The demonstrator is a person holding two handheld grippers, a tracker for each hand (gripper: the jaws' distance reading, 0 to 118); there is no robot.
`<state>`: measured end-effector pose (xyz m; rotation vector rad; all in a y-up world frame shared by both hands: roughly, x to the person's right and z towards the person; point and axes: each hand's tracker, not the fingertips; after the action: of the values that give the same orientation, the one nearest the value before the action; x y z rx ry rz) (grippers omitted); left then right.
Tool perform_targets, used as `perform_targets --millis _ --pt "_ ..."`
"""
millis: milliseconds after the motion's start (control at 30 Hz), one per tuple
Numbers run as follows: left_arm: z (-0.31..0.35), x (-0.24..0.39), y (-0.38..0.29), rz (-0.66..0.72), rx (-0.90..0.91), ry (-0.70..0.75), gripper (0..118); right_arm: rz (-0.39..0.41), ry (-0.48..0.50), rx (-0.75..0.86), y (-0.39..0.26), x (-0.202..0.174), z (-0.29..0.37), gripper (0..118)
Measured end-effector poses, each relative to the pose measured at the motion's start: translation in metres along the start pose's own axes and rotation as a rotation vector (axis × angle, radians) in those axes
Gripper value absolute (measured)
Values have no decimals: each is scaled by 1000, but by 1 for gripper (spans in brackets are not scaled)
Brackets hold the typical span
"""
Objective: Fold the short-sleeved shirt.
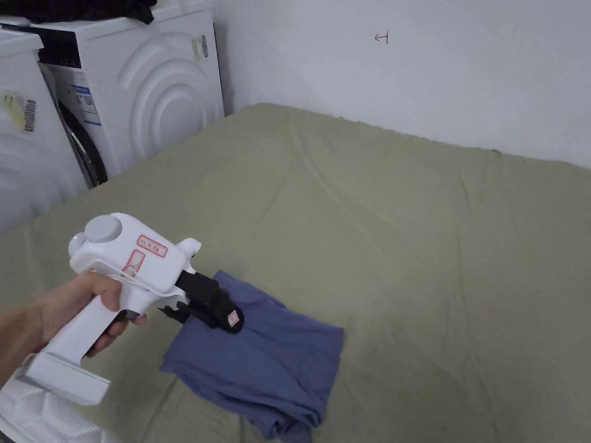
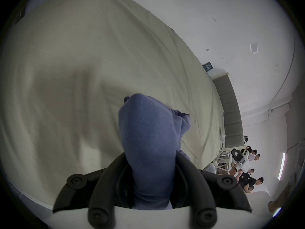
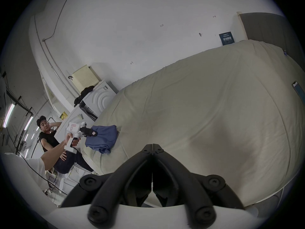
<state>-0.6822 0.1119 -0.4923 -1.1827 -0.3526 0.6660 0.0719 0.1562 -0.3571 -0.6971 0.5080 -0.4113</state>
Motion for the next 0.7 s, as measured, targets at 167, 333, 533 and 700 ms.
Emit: perform_targets --millis 167,333,533,700 --pt "-13 -4 17 -14 -46 -8 25 24 -22 -29 5 9 -7 0" --pt "-7 -3 24 -24 -23 20 118 24 -27 -29 10 14 -8 0" --pt "22 15 15 -68 102 149 117 40 -35 -5 18 20 -6 0" --pt "39 76 -15 -126 244 203 108 114 -89 67 35 21 1 0"
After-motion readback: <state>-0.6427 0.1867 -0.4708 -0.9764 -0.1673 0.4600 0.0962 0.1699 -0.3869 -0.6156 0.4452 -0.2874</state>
